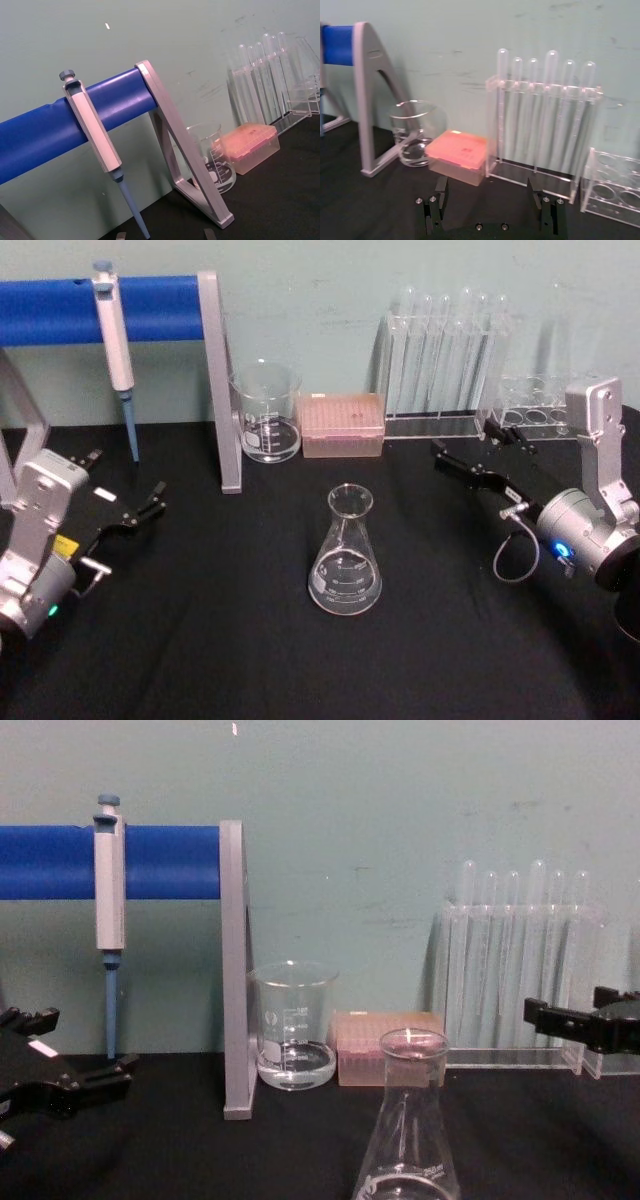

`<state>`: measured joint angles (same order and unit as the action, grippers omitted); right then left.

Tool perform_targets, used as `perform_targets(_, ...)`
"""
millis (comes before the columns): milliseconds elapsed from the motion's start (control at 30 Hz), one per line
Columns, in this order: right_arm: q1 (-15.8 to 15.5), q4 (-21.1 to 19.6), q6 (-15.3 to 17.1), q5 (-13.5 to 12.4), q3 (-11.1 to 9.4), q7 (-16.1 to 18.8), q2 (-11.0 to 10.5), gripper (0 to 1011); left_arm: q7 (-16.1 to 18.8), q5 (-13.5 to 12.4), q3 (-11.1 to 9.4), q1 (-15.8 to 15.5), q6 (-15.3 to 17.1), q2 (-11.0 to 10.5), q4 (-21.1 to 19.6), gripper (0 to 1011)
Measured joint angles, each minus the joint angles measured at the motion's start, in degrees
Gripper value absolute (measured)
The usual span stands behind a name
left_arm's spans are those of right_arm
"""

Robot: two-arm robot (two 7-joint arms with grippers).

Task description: Grasp the erlenmeyer flask with one hand, shake it three times, then place it back.

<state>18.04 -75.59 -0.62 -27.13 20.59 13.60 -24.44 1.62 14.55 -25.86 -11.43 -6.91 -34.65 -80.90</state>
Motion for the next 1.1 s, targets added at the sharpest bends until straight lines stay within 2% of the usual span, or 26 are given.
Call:
perform_targets(167,-0.4,1.0,0.0,1.1,-0.8,-2.3,1.5,1000,0.0,0.0,0.0,0.0,0.0,0.0,0.0,1001)
perform_targets(433,-1.0,2.5,1.0,2.8,-1.1,-3.9,2.9,1000,0.0,0.0,0.0,0.0,0.0,0.0,0.0,1001)
perform_targets(800,-1.7,3.2,2.4,4.2,-1.9,-3.7,4.2,1000,0.0,0.0,0.0,0.0,0.0,0.0,0.0,1001)
perform_targets(1100,-1.9,3.0,2.6,4.2,-2.2,-3.1,4.2,1000,0.0,0.0,0.0,0.0,0.0,0.0,0.0,1001)
